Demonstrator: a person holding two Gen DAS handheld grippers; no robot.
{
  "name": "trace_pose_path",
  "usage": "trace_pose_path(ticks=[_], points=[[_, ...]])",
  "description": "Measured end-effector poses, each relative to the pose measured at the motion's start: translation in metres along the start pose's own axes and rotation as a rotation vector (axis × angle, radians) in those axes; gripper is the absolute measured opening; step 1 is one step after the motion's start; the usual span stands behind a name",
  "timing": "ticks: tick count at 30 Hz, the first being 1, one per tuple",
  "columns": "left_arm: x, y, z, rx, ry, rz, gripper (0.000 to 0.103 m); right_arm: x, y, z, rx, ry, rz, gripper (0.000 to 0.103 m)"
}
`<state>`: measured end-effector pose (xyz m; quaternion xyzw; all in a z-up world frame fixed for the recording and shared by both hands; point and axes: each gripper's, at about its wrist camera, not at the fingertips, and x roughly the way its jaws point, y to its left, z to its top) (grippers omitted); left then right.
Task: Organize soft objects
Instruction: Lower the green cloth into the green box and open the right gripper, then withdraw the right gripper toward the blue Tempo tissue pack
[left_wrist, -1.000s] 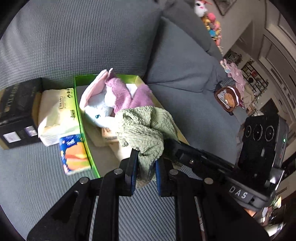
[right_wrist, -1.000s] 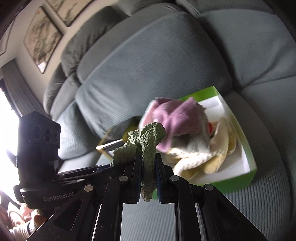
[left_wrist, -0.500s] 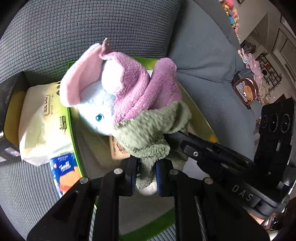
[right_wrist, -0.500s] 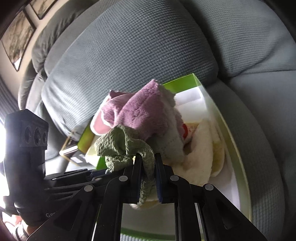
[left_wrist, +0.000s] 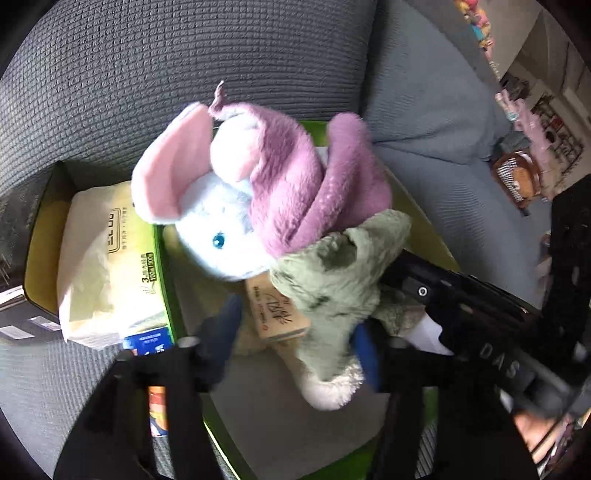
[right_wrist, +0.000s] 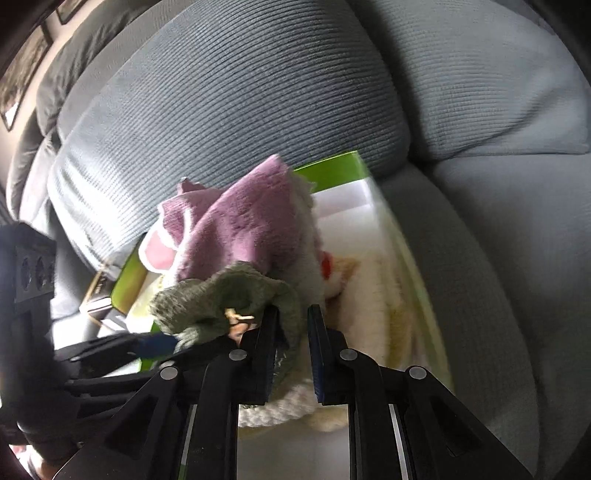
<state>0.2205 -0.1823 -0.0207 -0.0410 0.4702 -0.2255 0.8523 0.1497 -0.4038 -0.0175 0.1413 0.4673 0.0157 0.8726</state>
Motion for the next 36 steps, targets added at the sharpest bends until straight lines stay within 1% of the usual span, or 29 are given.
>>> trace_pose_path(ticks=[1,2,3,4,5,6,7,8,10,11,12,13,17,19,21,27,36], points=[[-0.003,0.001,-0.001,0.0,-0.006,0.001,0.067,-0.003,-0.002,0.0,0.008,-0.001,0.002,0.027],[-0.005,0.001,-0.002,0.002,-0.007,-0.002,0.072,-0.006,-0.005,-0.001,0.016,-0.004,0.011,0.028],[-0.008,0.002,-0.003,0.004,-0.005,-0.01,0.075,-0.011,-0.006,-0.002,0.022,-0.007,0.02,0.029],[-0.01,0.002,-0.004,0.006,-0.006,-0.014,0.077,-0.015,-0.006,-0.003,0.02,-0.01,0.011,0.034],[-0.013,0.001,-0.005,0.008,-0.008,-0.017,0.079,-0.017,-0.006,-0.002,0.017,-0.013,-0.006,0.037],[-0.017,0.003,-0.007,0.007,-0.014,-0.016,0.083,-0.022,-0.005,-0.003,0.013,-0.02,-0.022,0.04],[-0.021,0.003,-0.008,0.003,-0.019,-0.016,0.086,-0.028,-0.005,-0.004,0.013,-0.028,-0.018,0.041],[-0.026,0.004,-0.01,-0.003,-0.023,-0.02,0.091,-0.035,-0.005,-0.004,0.015,-0.036,-0.005,0.043],[-0.034,0.007,-0.015,-0.009,-0.032,-0.025,0.097,-0.045,-0.005,-0.005,0.015,-0.052,-0.006,0.054],[-0.039,0.007,-0.017,-0.01,-0.038,-0.02,0.101,-0.05,-0.005,-0.005,0.014,-0.063,-0.013,0.057],[-0.042,0.01,-0.018,-0.01,-0.046,-0.014,0.102,-0.057,-0.004,-0.006,0.01,-0.08,-0.029,0.063],[-0.045,0.009,-0.02,-0.009,-0.052,-0.007,0.102,-0.062,-0.003,-0.007,0.009,-0.089,-0.037,0.067],[-0.048,0.003,-0.023,-0.005,-0.059,0.02,0.102,-0.075,-0.001,-0.01,-0.002,-0.1,-0.06,0.073],[-0.054,0.003,-0.028,0.001,-0.074,0.045,0.102,-0.08,0.0,-0.013,-0.016,-0.102,-0.093,0.081],[-0.058,0.004,-0.03,0.003,-0.085,0.067,0.102,-0.088,0.002,-0.017,-0.032,-0.112,-0.111,0.086],[-0.065,-0.002,-0.037,-0.003,-0.098,0.101,0.102,-0.104,0.011,-0.025,-0.065,-0.136,-0.152,0.086],[-0.092,0.003,-0.054,-0.015,-0.125,0.124,0.102,-0.121,0.04,-0.044,-0.141,-0.133,-0.165,0.086]])
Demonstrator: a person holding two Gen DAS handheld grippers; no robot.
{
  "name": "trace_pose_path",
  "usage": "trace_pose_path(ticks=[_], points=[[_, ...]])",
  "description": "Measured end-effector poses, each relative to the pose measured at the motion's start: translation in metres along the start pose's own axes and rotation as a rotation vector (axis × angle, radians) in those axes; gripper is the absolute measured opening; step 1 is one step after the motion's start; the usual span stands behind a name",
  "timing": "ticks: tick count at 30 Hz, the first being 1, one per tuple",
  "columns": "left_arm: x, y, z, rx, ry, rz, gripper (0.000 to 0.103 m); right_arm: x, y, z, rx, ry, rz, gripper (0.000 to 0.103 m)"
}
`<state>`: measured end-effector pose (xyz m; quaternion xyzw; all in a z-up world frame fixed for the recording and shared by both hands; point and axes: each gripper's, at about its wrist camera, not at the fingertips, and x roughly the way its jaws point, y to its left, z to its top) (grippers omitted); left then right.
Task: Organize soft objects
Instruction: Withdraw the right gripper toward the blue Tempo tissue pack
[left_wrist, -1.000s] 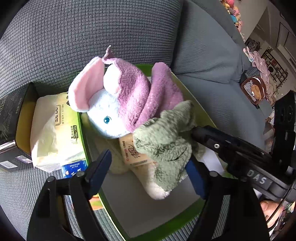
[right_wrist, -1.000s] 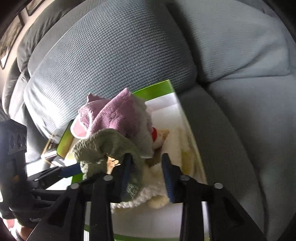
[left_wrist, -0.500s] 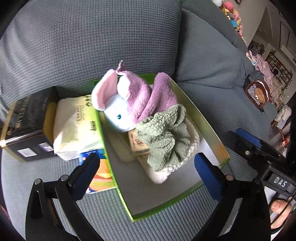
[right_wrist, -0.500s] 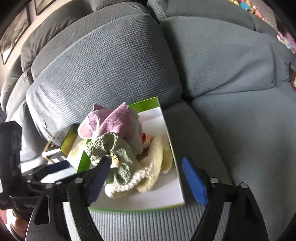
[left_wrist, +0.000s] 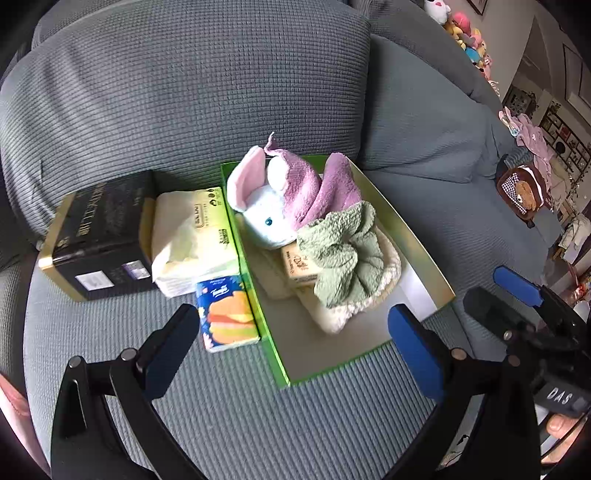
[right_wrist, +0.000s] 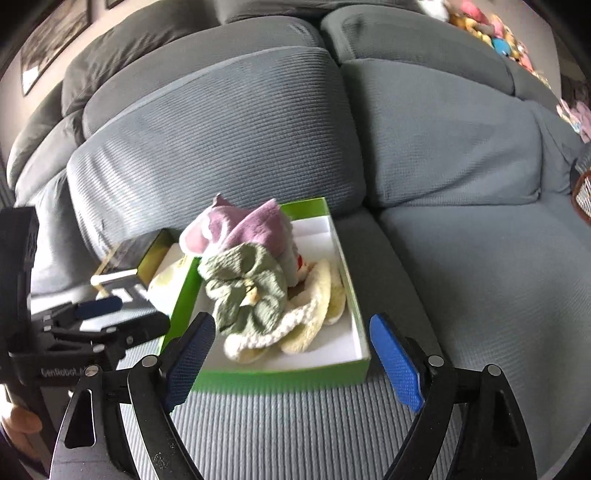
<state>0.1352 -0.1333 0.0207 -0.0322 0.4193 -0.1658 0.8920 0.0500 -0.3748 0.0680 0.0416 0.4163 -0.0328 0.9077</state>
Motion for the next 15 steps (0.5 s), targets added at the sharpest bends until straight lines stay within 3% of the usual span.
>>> trace_pose_path(ticks=[10,15], points=[[-0.056,0.0,-0.031,0.011,-0.136,0.022,0.102,-0.042,0.043,-0.026,-0.11,-0.092,0.028,0.086],[-0.078,0.003,-0.048,0.031,-0.178,0.046,0.102,-0.053,0.063,-0.043,-0.135,-0.117,0.082,0.086]])
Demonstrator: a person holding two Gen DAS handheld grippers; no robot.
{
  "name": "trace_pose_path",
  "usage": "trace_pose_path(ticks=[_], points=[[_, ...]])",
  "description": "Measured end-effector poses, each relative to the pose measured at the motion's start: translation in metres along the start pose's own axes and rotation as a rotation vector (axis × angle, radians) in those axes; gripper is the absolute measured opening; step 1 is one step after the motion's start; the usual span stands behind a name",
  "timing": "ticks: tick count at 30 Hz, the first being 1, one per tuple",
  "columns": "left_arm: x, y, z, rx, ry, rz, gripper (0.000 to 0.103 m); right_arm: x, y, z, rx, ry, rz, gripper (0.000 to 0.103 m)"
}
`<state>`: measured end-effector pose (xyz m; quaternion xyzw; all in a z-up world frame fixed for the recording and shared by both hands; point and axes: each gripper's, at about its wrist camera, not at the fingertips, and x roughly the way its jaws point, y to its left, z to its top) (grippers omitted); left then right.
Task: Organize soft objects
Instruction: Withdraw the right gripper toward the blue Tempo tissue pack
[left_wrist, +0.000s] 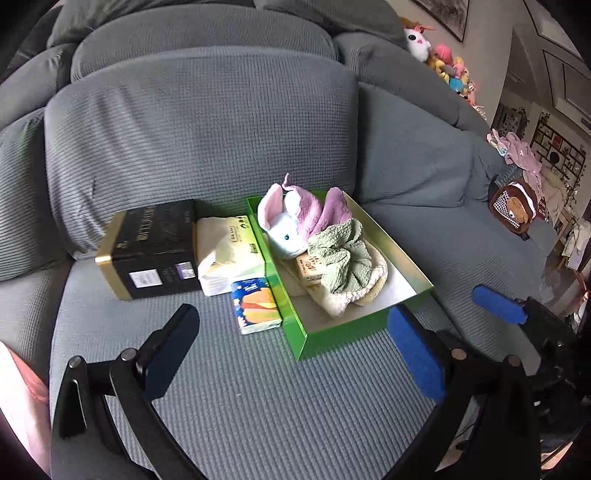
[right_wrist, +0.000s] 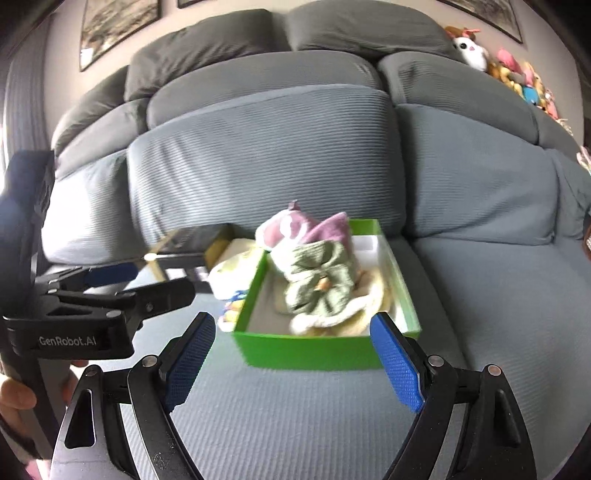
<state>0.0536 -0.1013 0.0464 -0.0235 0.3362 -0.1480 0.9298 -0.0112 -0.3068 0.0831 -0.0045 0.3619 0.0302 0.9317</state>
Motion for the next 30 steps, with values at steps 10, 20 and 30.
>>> trace_pose_path(ticks=[10,20,30], points=[[-0.025,0.092,-0.081,-0.179,0.08,0.099,0.102,0.023,0.043,-0.043,-0.04,0.111,0.09,0.086],[-0.042,0.16,-0.116,-0.354,0.067,0.114,0.102,0.079,0.109,-0.059,-0.151,0.21,0.155,0.086],[-0.061,0.212,-0.115,-0.427,-0.019,0.13,0.102,0.177,0.174,-0.032,-0.336,0.261,-0.196,0.086]])
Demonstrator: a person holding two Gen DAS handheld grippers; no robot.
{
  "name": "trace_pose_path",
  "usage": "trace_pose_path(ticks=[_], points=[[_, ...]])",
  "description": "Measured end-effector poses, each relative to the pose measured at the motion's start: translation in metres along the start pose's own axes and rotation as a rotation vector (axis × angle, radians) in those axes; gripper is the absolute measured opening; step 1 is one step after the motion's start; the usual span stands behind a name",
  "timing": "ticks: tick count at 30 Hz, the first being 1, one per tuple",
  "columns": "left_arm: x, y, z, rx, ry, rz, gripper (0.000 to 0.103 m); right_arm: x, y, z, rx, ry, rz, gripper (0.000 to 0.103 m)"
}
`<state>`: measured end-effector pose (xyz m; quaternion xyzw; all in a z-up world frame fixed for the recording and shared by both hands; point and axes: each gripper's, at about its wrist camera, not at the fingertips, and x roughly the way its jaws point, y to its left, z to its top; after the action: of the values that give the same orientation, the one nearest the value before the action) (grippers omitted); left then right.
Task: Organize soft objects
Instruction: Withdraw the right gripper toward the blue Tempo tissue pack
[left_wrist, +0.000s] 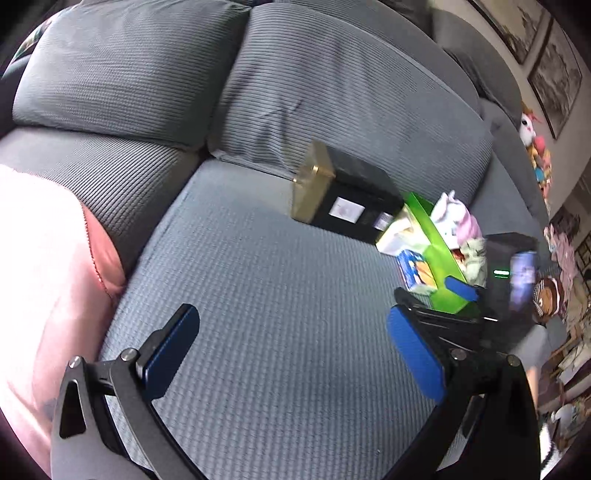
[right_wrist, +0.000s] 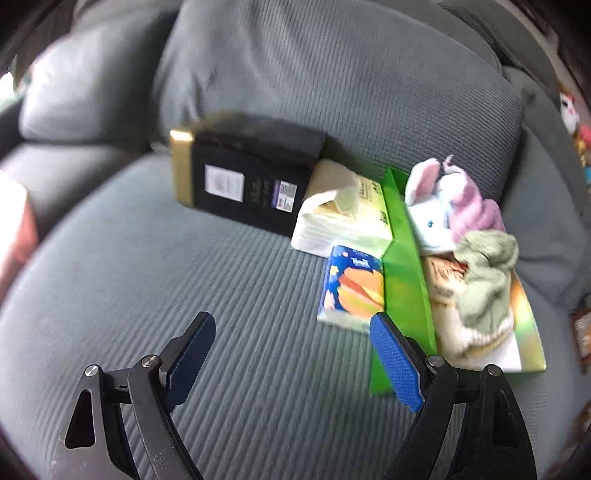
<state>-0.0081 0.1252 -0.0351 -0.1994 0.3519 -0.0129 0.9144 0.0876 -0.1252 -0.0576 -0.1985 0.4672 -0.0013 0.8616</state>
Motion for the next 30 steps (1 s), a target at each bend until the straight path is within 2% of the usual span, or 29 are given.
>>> trace_pose_path(ticks=[4,7,10,17,19,22,26,30], points=[[0.003,0.012,0.007,-0.02,0.003,0.0,0.102,0.035,0.017,0.02,-0.029,0.07,-0.126,0.086],[0.003,0.012,0.009,-0.014,0.004,-0.002,0.102,0.054,0.016,0.031,0.01,0.119,-0.156,0.086],[0.001,0.012,0.01,-0.014,-0.004,-0.007,0.102,0.072,0.008,0.036,0.076,0.158,-0.135,0.086],[0.002,0.008,0.011,-0.01,0.002,-0.008,0.102,0.094,-0.014,0.044,0.177,0.199,-0.239,0.087],[0.001,0.006,0.012,-0.005,-0.002,-0.009,0.102,0.1,-0.018,0.046,0.199,0.223,-0.262,0.091],[-0.001,0.002,0.013,0.008,-0.008,-0.013,0.102,0.109,-0.028,0.048,0.243,0.257,-0.27,0.097],[-0.003,-0.002,0.012,0.02,-0.013,-0.011,0.102,0.114,-0.043,0.049,0.318,0.287,-0.229,0.097],[-0.001,-0.008,0.013,0.025,-0.006,-0.021,0.102,0.104,-0.049,0.04,0.339,0.276,-0.148,0.097]])
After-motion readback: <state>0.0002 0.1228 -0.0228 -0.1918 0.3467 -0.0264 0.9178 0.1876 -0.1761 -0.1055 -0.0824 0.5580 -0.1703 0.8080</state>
